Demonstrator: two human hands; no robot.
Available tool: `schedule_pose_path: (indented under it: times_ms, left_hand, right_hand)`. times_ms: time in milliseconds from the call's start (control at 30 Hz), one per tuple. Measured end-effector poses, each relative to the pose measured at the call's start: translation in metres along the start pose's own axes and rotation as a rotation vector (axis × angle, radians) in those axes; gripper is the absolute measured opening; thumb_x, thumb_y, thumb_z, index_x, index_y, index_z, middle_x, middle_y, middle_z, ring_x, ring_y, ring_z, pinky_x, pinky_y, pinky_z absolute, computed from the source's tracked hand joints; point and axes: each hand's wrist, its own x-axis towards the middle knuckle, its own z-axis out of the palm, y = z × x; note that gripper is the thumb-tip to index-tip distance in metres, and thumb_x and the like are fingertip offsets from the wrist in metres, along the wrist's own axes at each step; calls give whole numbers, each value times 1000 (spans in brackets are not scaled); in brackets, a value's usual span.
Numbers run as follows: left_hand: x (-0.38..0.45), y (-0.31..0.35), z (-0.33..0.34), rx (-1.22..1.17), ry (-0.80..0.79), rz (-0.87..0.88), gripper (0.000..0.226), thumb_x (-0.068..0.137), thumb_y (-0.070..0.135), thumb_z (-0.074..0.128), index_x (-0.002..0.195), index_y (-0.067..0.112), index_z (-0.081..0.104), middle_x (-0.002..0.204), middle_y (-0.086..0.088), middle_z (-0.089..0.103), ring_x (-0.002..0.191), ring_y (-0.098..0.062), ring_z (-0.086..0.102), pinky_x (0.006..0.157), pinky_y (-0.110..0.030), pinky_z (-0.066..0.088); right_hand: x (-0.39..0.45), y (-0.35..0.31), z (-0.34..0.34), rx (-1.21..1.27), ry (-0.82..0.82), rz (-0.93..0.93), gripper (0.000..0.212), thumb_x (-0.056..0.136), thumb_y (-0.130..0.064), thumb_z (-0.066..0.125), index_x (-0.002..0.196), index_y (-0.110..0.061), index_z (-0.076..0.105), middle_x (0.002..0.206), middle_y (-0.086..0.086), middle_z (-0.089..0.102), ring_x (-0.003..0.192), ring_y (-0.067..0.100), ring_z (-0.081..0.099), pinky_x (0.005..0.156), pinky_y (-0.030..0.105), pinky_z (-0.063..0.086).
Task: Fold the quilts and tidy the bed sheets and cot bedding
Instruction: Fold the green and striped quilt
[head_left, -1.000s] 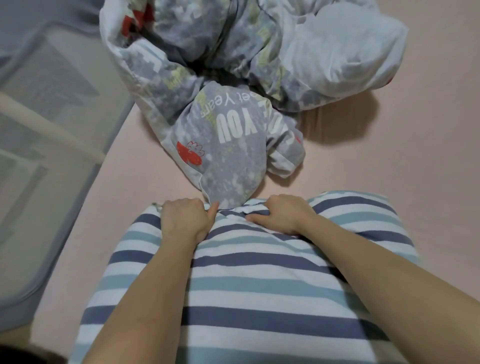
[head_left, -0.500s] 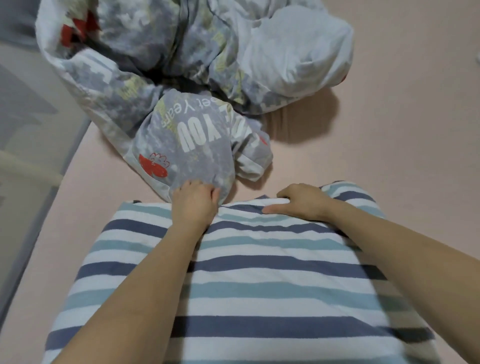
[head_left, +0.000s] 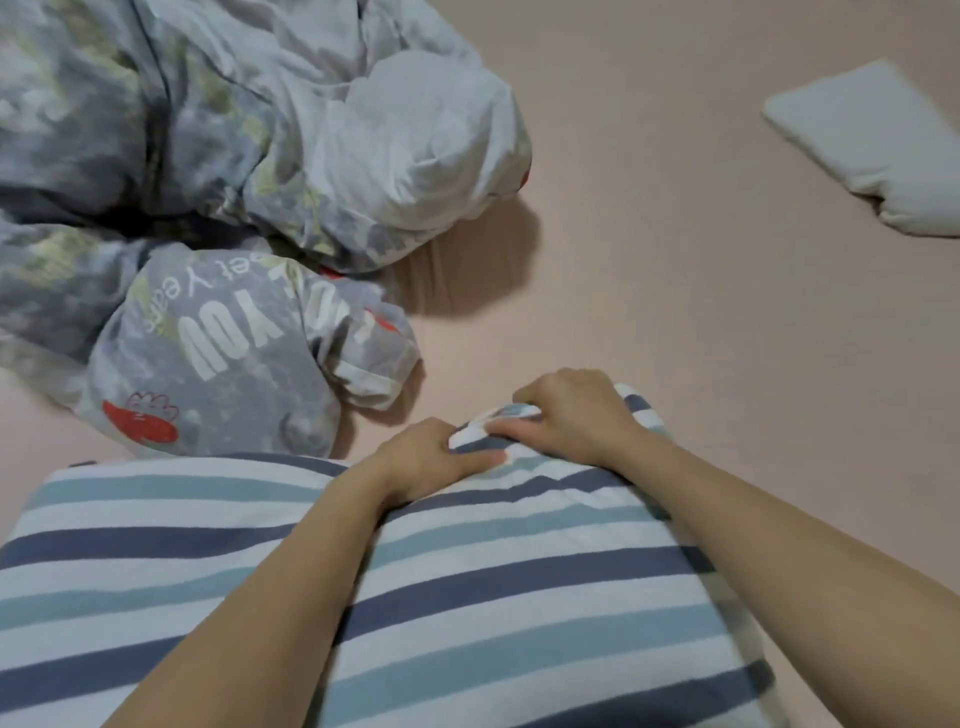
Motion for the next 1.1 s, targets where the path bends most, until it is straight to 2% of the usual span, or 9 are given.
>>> schedule_pose_path:
  times_ms: [67,167,333,500,567,700,833,933,1100]
  left_hand:
    - [-3,-12,0,-166,218,78,51,84,65,49,82,18,68,75,-1,70,73,-17,65,71,-34,50]
    - [-11,-36,17,-65,467,19,41,96,52,44,74,21,62,75,-4,69,77,-26,64,71,-38,51]
    - [9,-14,-4,198,204,-170,29,96,35,49,100,12,66,110,-14,67,98,-30,60,91,-37,48]
    - [44,85,-1,384,158,-48,35,91,42,49,108,13,60,110,-8,60,97,-28,53,95,-41,44]
    - [40,96,22,416,252,-54,33,92,46,48,98,15,60,99,-6,61,95,-29,55,91,-39,43]
    - [19,50,29,291,742,-30,32,99,34,42,79,14,58,91,-15,68,88,-35,59,77,-38,40]
    - [7,49,30,500,629,-105,35,99,32,39,102,7,62,111,-19,62,103,-37,55,91,-41,40]
    - [-20,96,48,591,547,78,40,100,34,37,127,9,52,131,-16,50,122,-34,43,107,-43,31]
    - [-112,162,139,729,301,479,43,99,41,38,131,18,55,140,-6,48,132,-25,38,112,-38,26]
  right_hand:
    - [16,-7,1,78,165,89,59,88,-64,36,52,-17,44,50,-5,43,56,20,42,50,31,26]
    - [21,-32,35,205,42,151,46,101,-41,38,66,-16,53,72,4,61,73,28,54,66,35,37]
    - [-1,11,23,271,7,409,42,94,-51,43,125,-24,53,127,4,56,119,26,50,112,44,21]
    - [-53,47,16,589,-207,869,50,94,-49,50,121,-7,56,123,14,58,111,32,54,85,34,39]
    - [-52,43,15,594,-8,772,25,95,-25,53,79,-8,62,87,14,61,85,28,53,68,31,33]
    - [-29,19,13,677,358,638,27,92,-12,56,66,-11,57,67,6,56,70,21,49,60,29,26]
    - [-54,5,22,663,18,619,37,101,-29,43,70,-12,54,73,6,56,79,26,50,67,33,33]
    - [-125,20,-7,810,51,725,30,99,-36,42,108,-14,62,106,1,62,98,22,56,84,33,42]
    - [-283,16,-29,905,184,975,24,98,-15,45,101,-2,65,102,18,67,88,27,62,86,37,49]
